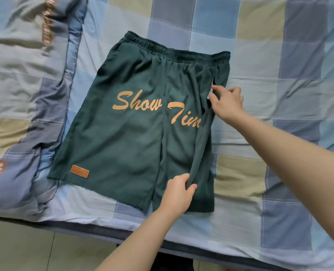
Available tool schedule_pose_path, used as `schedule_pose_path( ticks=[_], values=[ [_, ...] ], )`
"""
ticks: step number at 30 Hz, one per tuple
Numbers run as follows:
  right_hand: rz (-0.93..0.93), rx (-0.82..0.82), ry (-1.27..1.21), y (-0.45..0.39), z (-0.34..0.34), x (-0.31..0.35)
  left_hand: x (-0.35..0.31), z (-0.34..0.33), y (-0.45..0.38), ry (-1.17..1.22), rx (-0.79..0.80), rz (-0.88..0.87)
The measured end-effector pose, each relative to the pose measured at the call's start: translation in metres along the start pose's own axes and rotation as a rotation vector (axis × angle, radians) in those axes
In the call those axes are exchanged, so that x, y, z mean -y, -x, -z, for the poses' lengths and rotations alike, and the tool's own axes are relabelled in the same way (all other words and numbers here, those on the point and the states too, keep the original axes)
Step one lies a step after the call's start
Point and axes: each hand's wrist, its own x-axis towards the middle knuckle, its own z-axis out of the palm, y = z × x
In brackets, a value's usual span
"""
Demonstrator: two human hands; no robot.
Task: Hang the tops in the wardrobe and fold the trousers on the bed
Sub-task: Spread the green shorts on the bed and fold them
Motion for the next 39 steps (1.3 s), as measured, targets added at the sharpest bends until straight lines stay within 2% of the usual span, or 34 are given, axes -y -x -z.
schedule_pose_path(
  ticks=[2, 4, 10, 14, 18, 25, 33, 37, 39],
  values=[
    [-0.037, 0.041, 0.079, -0.026, -0.006, 0.010, 0.007, 0.002, 0.008, 0.040, 0.028, -0.016],
    [-0.110, 0.056, 0.057, -0.049, -0.016, 0.019, 0.019, 0.012, 0.013, 0.064, 0.055, -0.021],
    [-0.197, -0.279, 0.004, -0.072, -0.008, 0.049, 0.050, 0.071, 0.018, 0.113, 0.106, 0.009],
    [-0.026, -0.359, -0.028, -0.067, -0.016, 0.117, 0.083, 0.139, 0.018, 0.046, -0.090, 0.022],
    [0.118, -0.303, -0.080, -0.068, -0.049, 0.190, 0.129, 0.205, 0.021, 0.023, -0.293, 0.153],
    [0.248, -0.187, 0.014, -0.077, -0.124, 0.282, 0.205, 0.267, 0.020, -0.038, -0.504, 0.327],
    [0.238, -0.116, 0.304, -0.082, -0.164, 0.325, 0.232, 0.272, 0.016, -0.027, -0.606, 0.316],
    [0.302, 0.093, 0.201, -0.084, -0.159, 0.336, 0.235, 0.272, 0.016, -0.027, -0.673, 0.238],
    [0.323, 0.084, 0.012, -0.070, -0.157, 0.333, 0.234, 0.271, 0.017, -0.064, -0.672, 0.225]
  ],
)
